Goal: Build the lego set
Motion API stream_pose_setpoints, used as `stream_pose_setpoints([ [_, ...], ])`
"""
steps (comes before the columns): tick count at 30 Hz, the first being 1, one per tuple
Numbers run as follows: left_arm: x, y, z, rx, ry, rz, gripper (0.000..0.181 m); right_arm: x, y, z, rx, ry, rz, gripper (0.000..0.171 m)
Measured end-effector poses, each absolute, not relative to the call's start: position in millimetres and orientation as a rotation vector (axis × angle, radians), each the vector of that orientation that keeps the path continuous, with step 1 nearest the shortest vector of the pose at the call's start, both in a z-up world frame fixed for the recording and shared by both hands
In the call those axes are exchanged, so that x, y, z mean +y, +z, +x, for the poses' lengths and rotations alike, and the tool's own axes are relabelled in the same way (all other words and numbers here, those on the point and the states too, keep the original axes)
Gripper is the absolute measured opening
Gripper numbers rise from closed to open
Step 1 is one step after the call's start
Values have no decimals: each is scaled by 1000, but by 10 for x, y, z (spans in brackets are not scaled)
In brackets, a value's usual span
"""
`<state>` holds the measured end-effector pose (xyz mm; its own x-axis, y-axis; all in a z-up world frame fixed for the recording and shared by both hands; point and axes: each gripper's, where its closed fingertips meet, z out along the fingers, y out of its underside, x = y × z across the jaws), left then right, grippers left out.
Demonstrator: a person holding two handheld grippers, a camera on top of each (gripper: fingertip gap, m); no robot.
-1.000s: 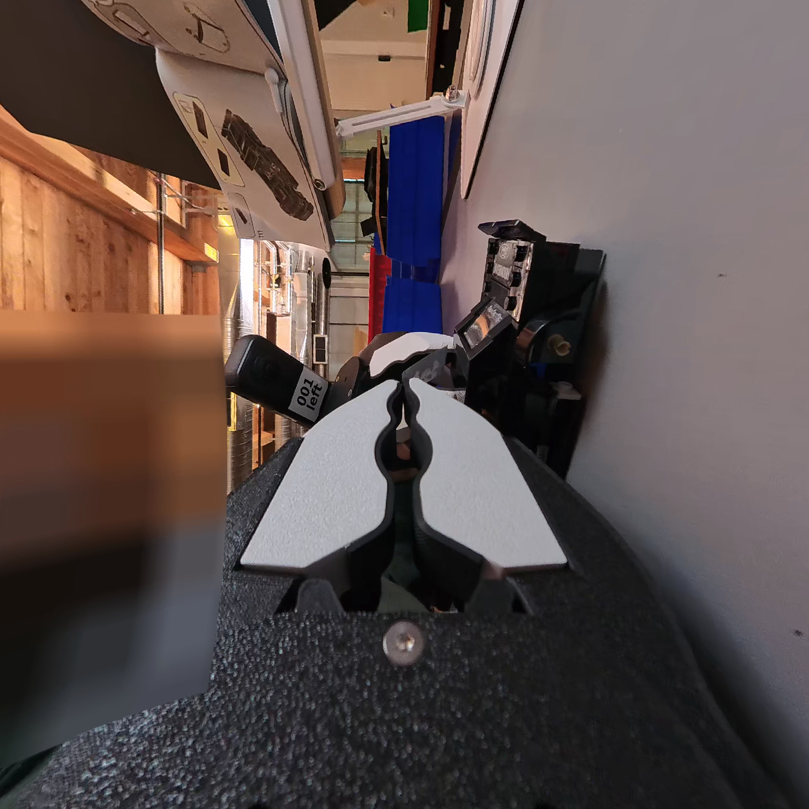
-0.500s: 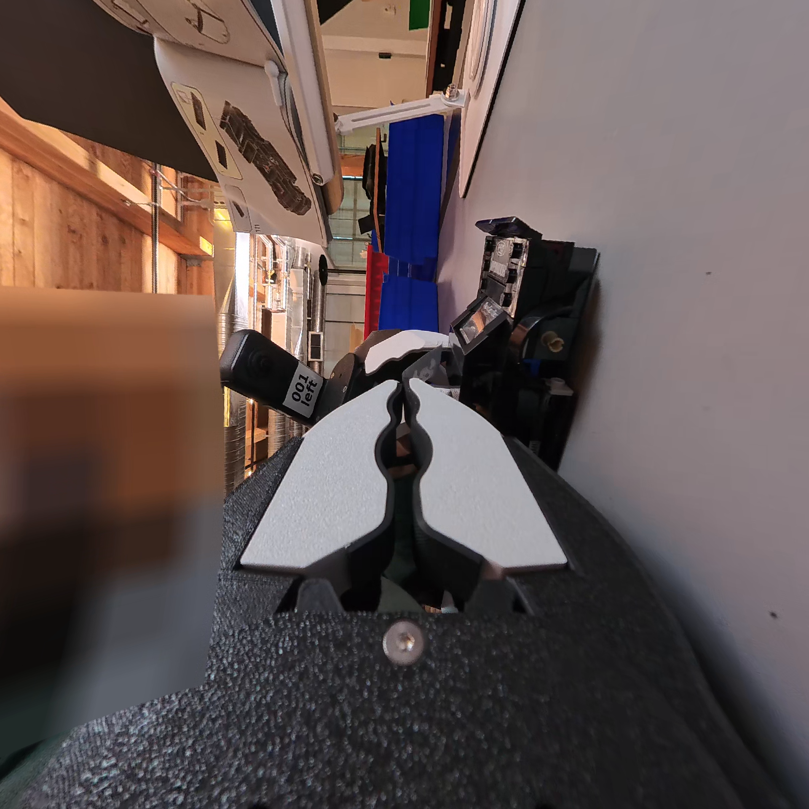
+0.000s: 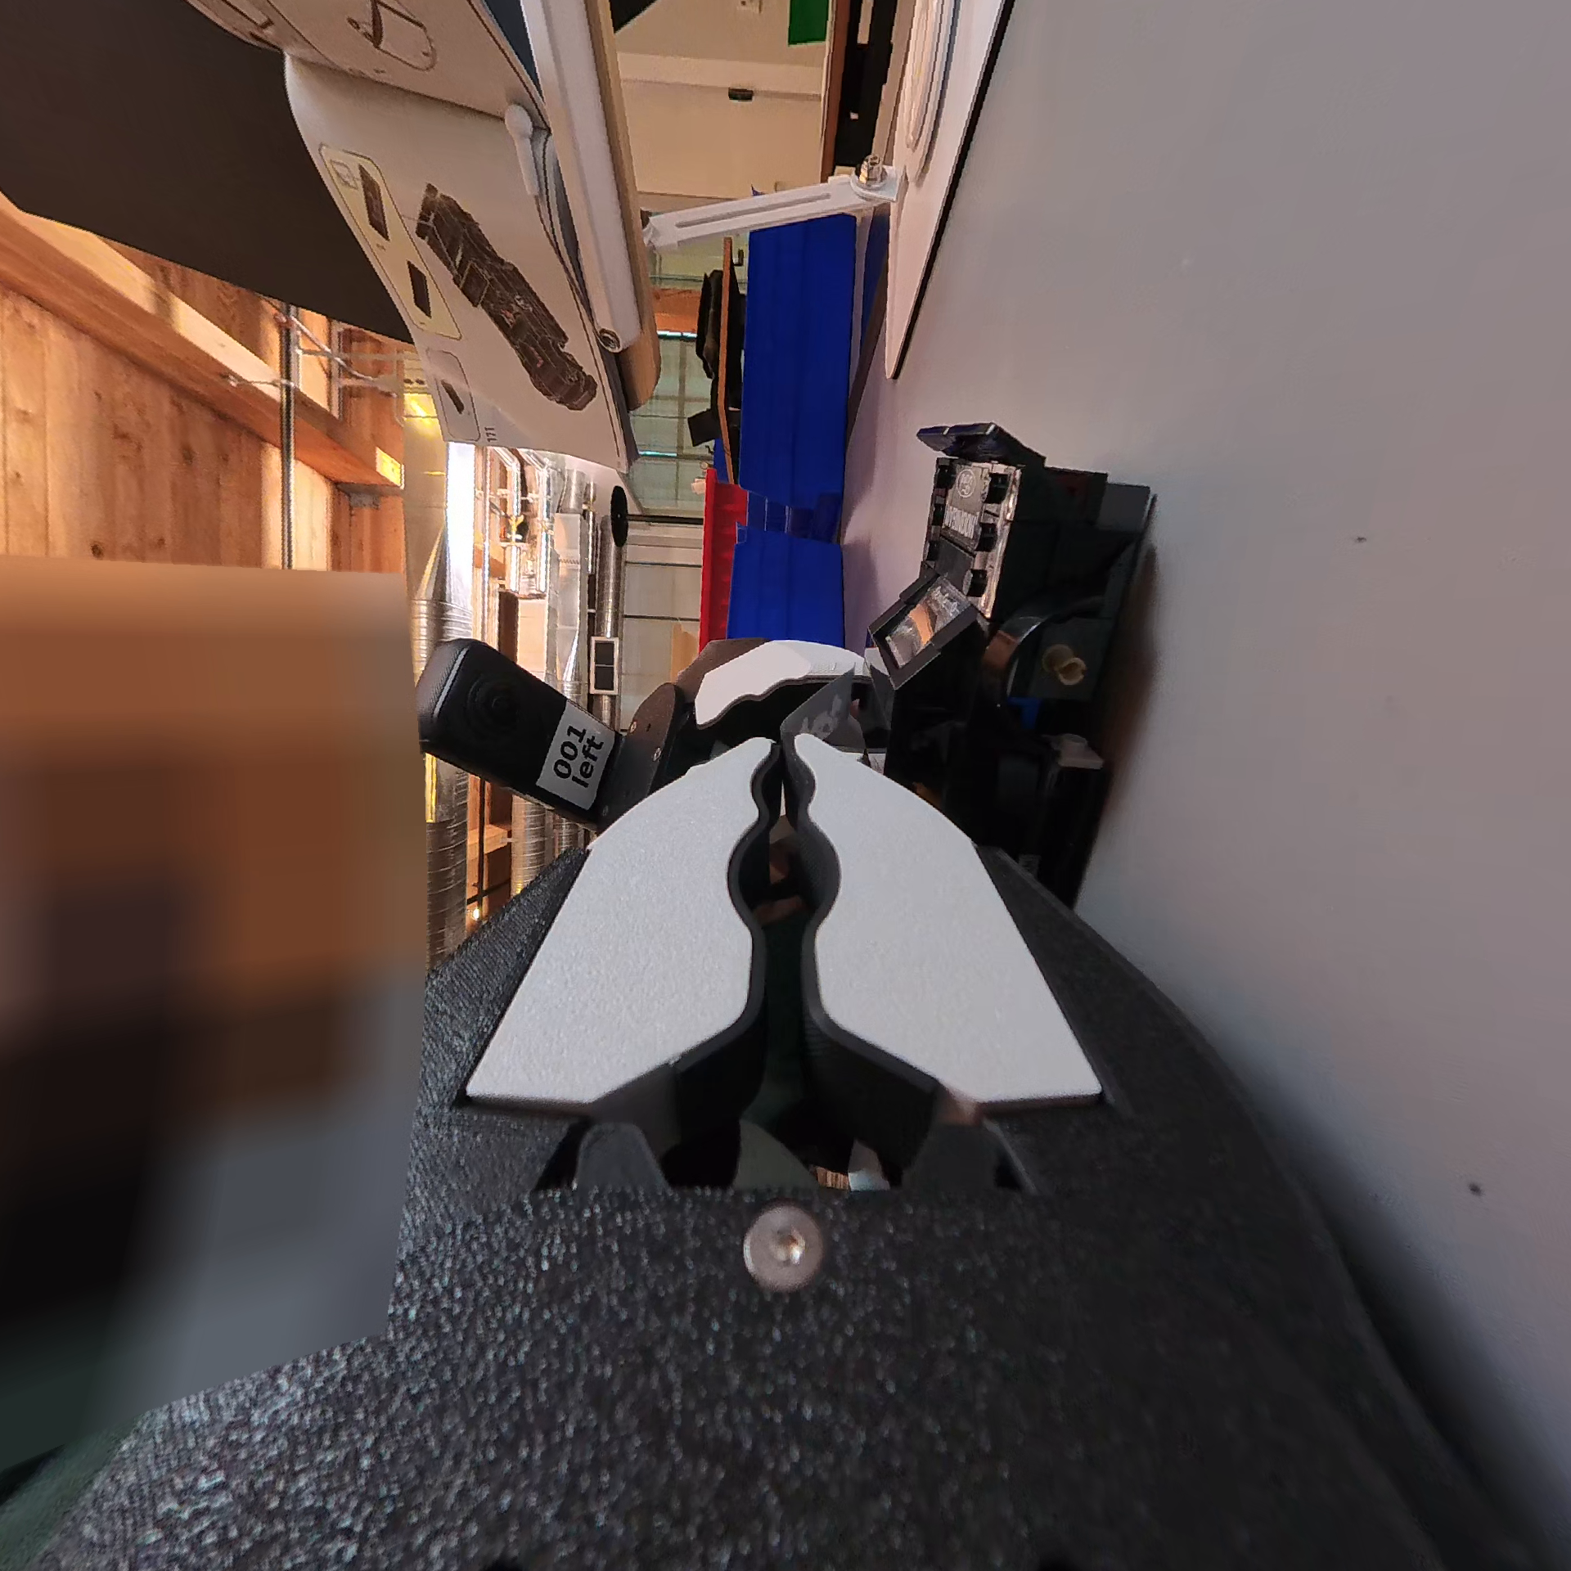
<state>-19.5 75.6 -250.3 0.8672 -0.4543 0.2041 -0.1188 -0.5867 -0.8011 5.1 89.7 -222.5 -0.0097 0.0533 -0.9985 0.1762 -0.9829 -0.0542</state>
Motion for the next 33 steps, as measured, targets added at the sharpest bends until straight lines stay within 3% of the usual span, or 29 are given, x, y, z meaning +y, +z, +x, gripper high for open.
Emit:
stream_pose_setpoints([
  [33, 747, -2514, -188, 419, -500, -2179, 20, 889, -2183, 56, 301, -2197, 2135, 0],
])
